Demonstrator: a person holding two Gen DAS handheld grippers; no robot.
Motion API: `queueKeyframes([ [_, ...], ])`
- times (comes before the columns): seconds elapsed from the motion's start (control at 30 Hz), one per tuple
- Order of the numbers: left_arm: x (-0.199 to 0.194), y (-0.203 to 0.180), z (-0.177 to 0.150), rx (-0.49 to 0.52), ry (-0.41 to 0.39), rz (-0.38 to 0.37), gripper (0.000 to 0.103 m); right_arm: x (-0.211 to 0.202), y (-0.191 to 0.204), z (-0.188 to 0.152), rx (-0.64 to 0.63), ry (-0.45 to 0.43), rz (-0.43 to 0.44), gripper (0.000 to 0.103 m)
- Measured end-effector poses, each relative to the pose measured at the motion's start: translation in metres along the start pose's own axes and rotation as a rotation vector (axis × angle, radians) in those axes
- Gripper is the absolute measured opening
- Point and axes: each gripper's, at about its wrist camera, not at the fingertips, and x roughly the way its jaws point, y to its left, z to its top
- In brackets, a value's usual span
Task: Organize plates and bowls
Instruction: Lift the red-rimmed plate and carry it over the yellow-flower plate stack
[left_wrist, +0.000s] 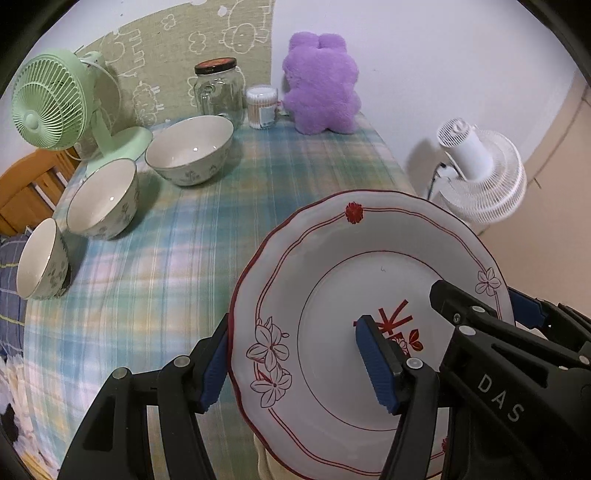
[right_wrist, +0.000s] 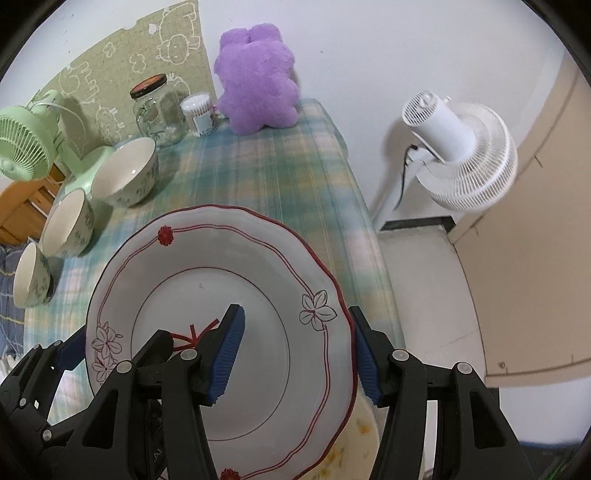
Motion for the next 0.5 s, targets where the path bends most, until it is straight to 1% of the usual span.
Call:
queueKeyframes([
  [0.27,-0.012,-0.008,-0.035,0.061,0.008,-0.070,0.065,-0.028,-0.007,-0.050,0.075,-0.009,-0.058,0.060],
  [0.37,-0.008,-0.013,-0.047,0.089,0.026,-0.089,0.065,-0.030,-0.011,-0.067,0.103,-0.007,-0.082,0.060],
  [0.5,0.001,-0.020,-0.062,0.117,0.063,-0.092,0.065,-0.023,-0.020,-0.087,0.142,0.020,-0.097,0.060],
])
